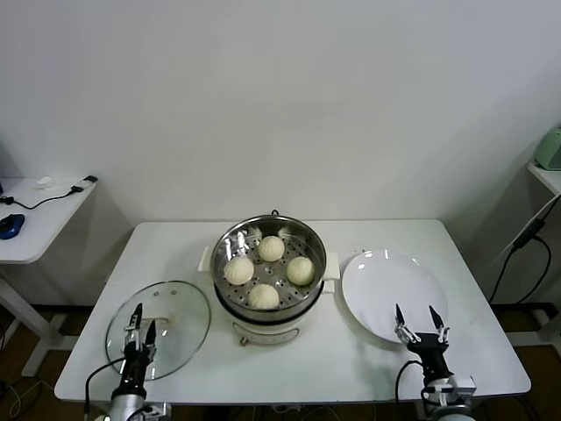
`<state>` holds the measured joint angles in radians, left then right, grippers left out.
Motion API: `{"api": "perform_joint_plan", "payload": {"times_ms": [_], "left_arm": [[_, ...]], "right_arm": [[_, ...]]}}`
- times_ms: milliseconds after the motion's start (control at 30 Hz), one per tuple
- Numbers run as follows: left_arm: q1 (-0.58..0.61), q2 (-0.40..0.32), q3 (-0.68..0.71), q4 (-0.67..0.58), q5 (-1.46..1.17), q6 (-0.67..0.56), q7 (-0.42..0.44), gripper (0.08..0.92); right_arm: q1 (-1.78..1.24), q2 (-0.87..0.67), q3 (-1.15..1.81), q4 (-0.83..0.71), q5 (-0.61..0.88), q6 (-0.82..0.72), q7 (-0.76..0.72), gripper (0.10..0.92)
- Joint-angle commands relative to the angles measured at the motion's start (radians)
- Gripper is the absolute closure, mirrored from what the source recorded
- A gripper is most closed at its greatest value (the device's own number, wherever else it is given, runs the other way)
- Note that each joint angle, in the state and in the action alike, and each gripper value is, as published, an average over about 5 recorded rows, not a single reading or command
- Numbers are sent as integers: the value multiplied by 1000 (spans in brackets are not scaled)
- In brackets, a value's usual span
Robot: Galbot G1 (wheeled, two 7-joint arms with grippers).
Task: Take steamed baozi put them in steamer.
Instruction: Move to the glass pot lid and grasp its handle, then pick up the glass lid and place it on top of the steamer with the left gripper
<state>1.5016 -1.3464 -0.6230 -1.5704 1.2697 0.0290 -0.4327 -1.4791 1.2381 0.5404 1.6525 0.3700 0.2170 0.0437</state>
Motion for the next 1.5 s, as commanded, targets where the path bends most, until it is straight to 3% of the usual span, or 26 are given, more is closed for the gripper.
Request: {"api": "perform_joint_plan", "payload": {"times_ms": [33,500,833,1267,1500], "left_arm": [[-43,4,2,61,55,29,-5,177],[-90,1,13,106,62,47,17,193],[-105,-5,13,180,68,57,10,455],[-123,-22,9,171,51,59,-12,827],[-107,-13,-10,71,13,31,-8,866]], "right_arm": [[2,6,6,7,-7,-5,2,203],[27,18,-8,4,-24,-10,4,203],[39,26,-10,1,-26,-14,6,203],[42,34,-16,14,-39,-18,7,203],[32,30,-8,37,-40,-25,7,203]]}}
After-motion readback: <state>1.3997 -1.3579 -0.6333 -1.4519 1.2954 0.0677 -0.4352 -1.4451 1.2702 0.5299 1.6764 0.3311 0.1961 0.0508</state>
